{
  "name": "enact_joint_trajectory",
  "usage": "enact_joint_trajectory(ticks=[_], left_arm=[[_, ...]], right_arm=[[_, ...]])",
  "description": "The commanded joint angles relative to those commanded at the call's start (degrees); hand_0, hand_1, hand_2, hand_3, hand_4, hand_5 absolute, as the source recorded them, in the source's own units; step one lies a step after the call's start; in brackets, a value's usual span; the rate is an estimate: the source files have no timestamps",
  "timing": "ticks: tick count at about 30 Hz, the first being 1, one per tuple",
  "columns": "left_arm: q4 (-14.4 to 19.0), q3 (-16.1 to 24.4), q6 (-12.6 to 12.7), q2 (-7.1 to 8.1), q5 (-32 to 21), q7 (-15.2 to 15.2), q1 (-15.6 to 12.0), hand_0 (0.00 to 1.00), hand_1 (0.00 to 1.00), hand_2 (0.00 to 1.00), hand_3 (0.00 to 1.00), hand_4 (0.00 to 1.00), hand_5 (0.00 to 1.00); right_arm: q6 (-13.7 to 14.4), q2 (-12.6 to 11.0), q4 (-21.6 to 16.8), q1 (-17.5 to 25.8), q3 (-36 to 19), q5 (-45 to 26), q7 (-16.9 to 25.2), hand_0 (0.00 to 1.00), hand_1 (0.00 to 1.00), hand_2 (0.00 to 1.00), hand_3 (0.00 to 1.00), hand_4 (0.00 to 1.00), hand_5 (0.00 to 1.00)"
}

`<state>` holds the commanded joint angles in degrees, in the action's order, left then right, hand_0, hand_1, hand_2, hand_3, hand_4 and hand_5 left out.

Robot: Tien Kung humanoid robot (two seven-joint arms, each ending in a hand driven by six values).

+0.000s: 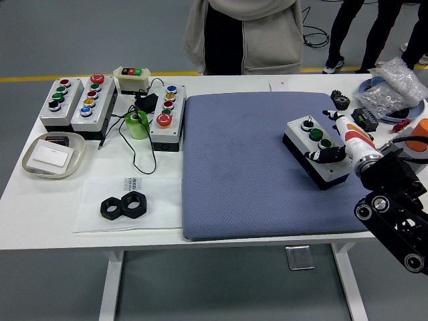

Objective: Pick up the button,place it on the desk,press the button,press the button

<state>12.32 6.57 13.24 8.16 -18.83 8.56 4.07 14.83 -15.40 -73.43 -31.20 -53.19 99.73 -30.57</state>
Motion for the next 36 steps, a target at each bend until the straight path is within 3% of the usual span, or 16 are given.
enact_joint_trajectory(ticks=[36], left_arm=[[-0.09, 0.05, 0.05, -0.11, -0.22, 0.01, 0.26, 0.7, 0.833, 0.892, 0.83, 0.644, 0.998]], right_arm=[[-0.12, 1.56, 2.62, -0.12, -0.39, -0.5, -0.26, 0.983, 0.879, 0.976, 0.96, 0.978, 0.185]])
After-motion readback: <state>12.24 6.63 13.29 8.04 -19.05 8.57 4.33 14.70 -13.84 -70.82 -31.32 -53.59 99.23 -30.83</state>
